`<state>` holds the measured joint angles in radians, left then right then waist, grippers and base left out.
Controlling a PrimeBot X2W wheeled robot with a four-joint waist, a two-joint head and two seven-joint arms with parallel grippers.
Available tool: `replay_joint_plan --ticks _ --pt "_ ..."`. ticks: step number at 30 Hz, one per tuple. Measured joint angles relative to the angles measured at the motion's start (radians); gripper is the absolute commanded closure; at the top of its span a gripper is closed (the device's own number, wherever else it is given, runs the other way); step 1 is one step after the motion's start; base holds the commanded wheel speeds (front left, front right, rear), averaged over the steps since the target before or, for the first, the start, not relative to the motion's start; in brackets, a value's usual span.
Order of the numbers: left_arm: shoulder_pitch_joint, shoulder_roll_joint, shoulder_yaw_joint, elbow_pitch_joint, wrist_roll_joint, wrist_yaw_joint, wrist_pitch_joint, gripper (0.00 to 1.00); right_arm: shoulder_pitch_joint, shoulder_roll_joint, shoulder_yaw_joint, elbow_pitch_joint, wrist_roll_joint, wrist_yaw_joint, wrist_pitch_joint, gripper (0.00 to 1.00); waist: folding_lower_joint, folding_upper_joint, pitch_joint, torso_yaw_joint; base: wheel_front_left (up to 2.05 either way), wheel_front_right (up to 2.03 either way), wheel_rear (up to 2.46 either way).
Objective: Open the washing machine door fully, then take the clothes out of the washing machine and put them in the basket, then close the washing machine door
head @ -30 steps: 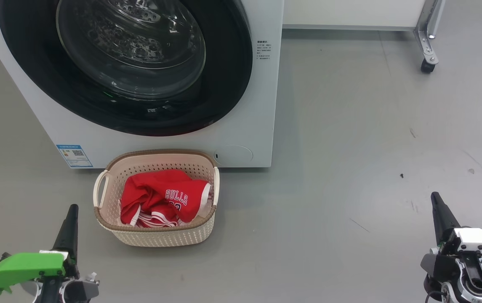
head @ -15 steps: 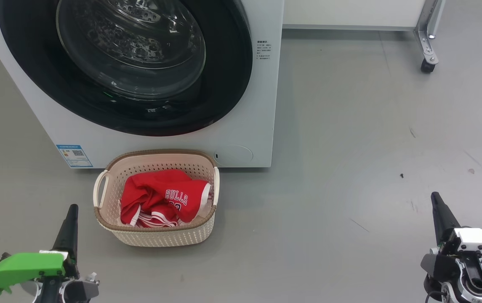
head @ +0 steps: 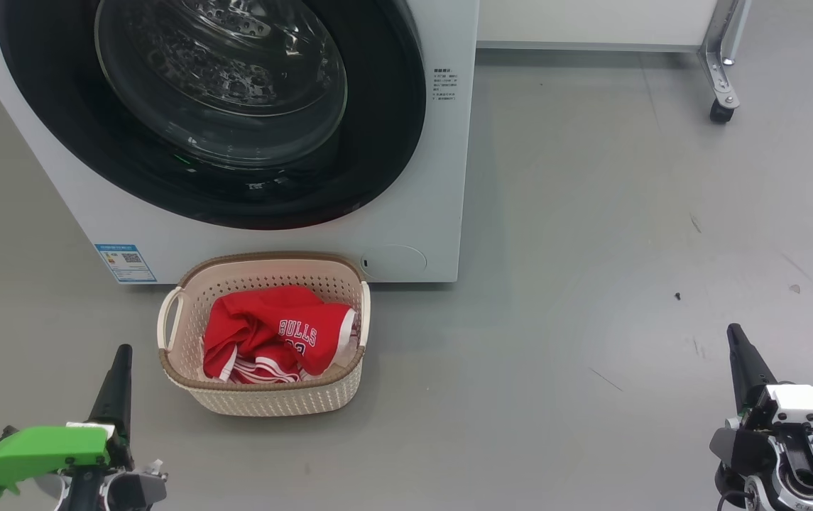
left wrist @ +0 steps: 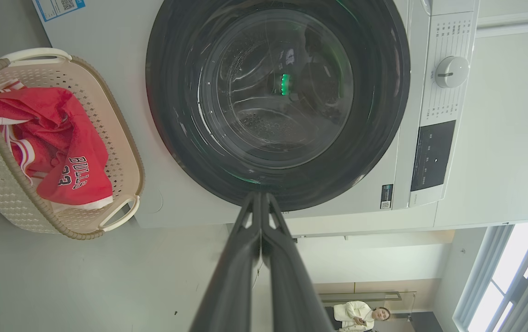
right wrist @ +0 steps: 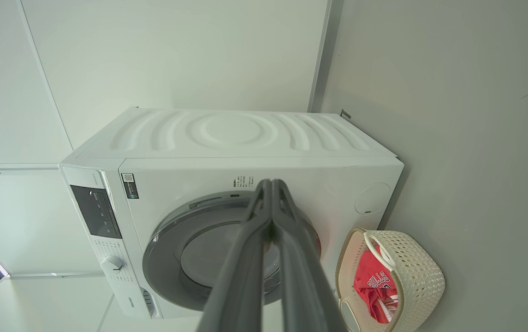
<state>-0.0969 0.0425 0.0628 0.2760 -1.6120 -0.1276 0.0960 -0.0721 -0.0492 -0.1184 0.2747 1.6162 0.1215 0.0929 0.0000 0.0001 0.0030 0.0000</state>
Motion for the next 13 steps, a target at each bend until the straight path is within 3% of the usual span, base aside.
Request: replay_joint_plan --ticks 13 --pt "0.000 0.000 0.000 0.000 0.000 0.000 0.000 1.00 0.000 0.000 0.000 0.000 0.000 0.000 0.000 1.00 0.0000 0.0000 0.000 0.000 0.00 0.00 0.00"
